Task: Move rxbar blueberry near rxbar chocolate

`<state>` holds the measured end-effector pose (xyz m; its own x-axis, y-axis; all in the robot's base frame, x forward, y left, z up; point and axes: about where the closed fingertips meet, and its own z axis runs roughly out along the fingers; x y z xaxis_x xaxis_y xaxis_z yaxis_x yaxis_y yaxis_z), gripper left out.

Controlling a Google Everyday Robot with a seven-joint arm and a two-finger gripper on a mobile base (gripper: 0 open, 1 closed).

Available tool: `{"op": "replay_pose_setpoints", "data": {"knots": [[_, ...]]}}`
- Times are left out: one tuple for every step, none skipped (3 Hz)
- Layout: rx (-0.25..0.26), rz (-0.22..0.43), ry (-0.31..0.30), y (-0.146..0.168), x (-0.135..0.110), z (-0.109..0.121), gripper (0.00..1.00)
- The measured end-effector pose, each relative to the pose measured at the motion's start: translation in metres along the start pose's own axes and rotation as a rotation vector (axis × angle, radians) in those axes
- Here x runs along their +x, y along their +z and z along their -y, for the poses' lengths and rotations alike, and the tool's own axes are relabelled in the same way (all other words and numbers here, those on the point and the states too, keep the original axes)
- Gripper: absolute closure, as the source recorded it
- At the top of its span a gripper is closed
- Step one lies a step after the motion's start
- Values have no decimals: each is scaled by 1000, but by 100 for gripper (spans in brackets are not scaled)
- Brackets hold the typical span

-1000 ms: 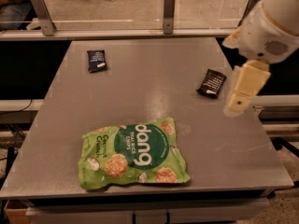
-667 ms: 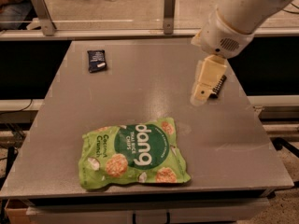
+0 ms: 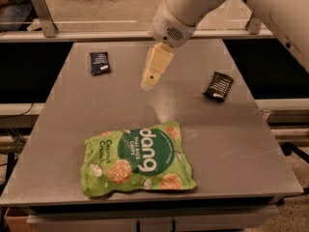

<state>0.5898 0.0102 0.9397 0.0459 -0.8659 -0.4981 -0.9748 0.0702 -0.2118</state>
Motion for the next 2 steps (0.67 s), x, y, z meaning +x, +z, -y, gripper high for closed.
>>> {"op": "replay_pose_setpoints", "data": {"knots": [[0,0,0,0,0,0,0],[-11,22,2,29,-9,17,0]]}}
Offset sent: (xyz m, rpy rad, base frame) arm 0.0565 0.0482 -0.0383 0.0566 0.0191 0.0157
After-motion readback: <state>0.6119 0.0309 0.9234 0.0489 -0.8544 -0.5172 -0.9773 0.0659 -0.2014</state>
